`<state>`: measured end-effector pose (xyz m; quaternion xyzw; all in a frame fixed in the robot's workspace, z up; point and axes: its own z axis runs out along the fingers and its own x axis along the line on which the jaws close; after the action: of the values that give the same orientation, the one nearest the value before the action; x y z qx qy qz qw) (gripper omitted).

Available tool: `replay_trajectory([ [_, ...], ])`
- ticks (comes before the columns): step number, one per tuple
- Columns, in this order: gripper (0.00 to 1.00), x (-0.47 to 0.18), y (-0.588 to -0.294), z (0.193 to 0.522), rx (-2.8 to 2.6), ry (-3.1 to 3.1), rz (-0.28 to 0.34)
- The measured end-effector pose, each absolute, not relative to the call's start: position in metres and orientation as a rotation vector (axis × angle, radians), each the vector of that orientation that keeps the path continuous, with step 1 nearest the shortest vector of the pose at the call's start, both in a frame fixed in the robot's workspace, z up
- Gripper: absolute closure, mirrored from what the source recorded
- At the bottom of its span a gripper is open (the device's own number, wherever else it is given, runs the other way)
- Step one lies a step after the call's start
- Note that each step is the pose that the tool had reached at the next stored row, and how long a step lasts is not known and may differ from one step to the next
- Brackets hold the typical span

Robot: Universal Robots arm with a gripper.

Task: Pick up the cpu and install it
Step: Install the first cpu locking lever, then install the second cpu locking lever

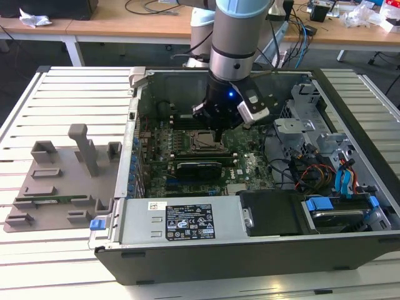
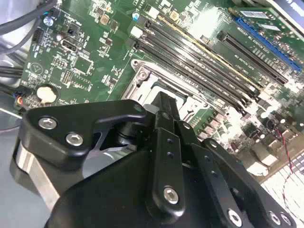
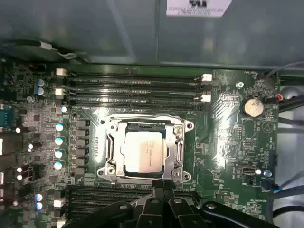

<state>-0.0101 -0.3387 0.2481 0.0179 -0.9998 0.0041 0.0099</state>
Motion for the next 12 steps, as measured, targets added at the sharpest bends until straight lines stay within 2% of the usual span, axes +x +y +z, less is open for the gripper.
replay_trajectory([
  [2,0.89,-0.0102,-0.3371,0.2584,0.056,-3.122,0.013],
  [12,0.89,-0.0102,-0.3371,0.2597,0.056,-3.122,0.013],
])
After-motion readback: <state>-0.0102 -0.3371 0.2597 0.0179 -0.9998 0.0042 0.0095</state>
